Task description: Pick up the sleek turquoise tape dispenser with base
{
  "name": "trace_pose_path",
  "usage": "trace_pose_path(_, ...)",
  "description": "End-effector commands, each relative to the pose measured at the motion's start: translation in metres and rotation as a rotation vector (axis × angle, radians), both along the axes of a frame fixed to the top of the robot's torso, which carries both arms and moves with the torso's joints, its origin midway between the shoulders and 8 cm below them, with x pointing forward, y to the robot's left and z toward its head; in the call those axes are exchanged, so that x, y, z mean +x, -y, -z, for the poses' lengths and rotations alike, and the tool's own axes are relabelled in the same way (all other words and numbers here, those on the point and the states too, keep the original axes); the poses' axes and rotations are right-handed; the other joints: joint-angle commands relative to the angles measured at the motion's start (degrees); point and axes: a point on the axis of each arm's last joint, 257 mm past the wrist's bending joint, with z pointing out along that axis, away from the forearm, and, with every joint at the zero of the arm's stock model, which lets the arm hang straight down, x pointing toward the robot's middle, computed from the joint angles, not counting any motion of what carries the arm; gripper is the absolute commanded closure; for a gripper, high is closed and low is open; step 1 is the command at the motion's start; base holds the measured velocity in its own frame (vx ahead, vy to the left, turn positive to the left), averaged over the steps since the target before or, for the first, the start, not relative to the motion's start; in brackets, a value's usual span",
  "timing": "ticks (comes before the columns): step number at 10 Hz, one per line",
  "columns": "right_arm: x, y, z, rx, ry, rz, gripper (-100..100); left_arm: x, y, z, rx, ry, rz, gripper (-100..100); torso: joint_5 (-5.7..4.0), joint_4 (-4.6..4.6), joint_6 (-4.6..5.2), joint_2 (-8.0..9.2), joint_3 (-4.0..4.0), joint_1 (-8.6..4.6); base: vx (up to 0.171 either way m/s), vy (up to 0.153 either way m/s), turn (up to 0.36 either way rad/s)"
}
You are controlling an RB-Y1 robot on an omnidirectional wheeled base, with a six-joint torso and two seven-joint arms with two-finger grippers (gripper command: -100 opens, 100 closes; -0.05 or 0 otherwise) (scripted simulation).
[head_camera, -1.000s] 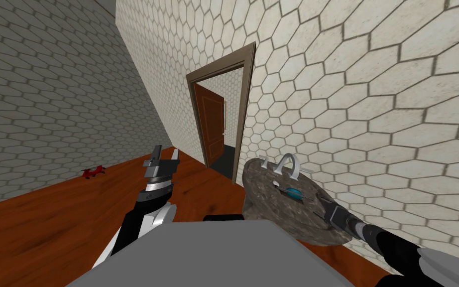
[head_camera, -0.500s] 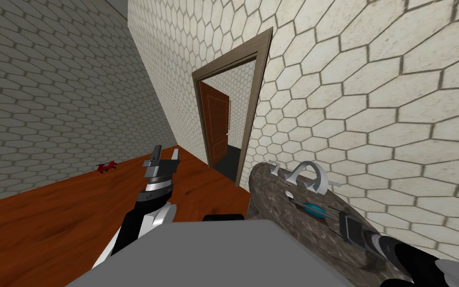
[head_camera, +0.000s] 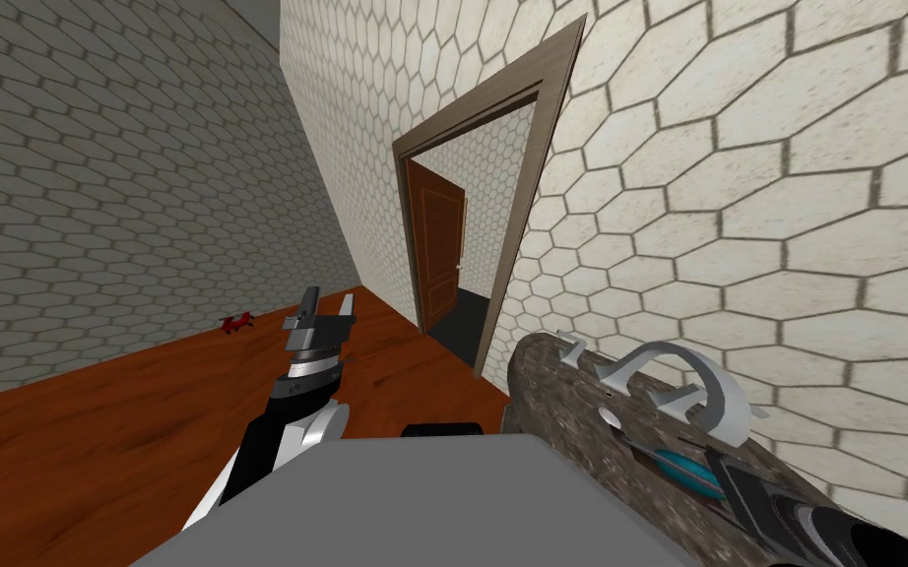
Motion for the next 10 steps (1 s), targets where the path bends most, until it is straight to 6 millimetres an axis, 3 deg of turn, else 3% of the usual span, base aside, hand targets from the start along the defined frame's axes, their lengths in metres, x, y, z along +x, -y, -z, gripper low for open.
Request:
trace_pose_path(1,-0.015,0.004,0.005,-0.022,-0.068,-0.039,-100,0.000,0.000,0.000,0.000,0.000,0.000,0,0.00,0.00,0.00,0.00,0.00,0.00,0.099,0.064,0.119)
trace_pose_path(2,-0.010,0.002,0.004,-0.014,-0.044,-0.027,-100,0.000,0.000,0.000,0.000,0.000,0.000,0,0.00,0.00,0.00,0.01,0.00,0.05,0.040,0.029,0.015)
trace_pose_path(3,-0.010,0.002,0.005,-0.016,-0.048,-0.029,0,0.000,0.000,0.000,0.000,0.000,0.000,0,0.00,0.04,0.04,0.19,0.10,-0.03,0.008,0.005,-0.002)
trace_pose_path(4,-0.019,0.000,0.014,-0.014,-0.048,-0.016,-100,0.000,0.000,0.000,0.000,0.000,0.000,0,-0.03,0.08,0.04,0.33,0.19,-0.12,0.023,-0.025,0.087)
trace_pose_path(6,-0.029,-0.004,0.026,-0.011,-0.049,0.000,-100,0.000,0.000,0.000,0.000,0.000,0.000,0,-0.09,0.08,0.03,0.34,0.20,-0.32,0.029,-0.047,0.100)
trace_pose_path(8,-0.029,-0.002,0.026,-0.011,-0.049,0.000,-100,0.000,0.000,0.000,0.000,0.000,0.000,0,-0.11,0.08,0.04,0.33,0.19,-0.39,0.019,-0.038,0.024)
trace_pose_path(9,-0.030,-0.002,0.026,-0.011,-0.049,0.000,100,0.000,0.000,0.000,0.000,0.000,0.000,0,-0.08,0.09,0.05,0.38,0.22,-0.29,0.001,-0.003,-0.011)
trace_pose_path(10,-0.031,-0.003,0.027,-0.009,-0.052,0.001,100,0.000,0.000,0.000,0.000,0.000,0.000,0,-0.01,0.13,-0.02,0.39,0.24,-0.22,0.000,0.000,0.000)
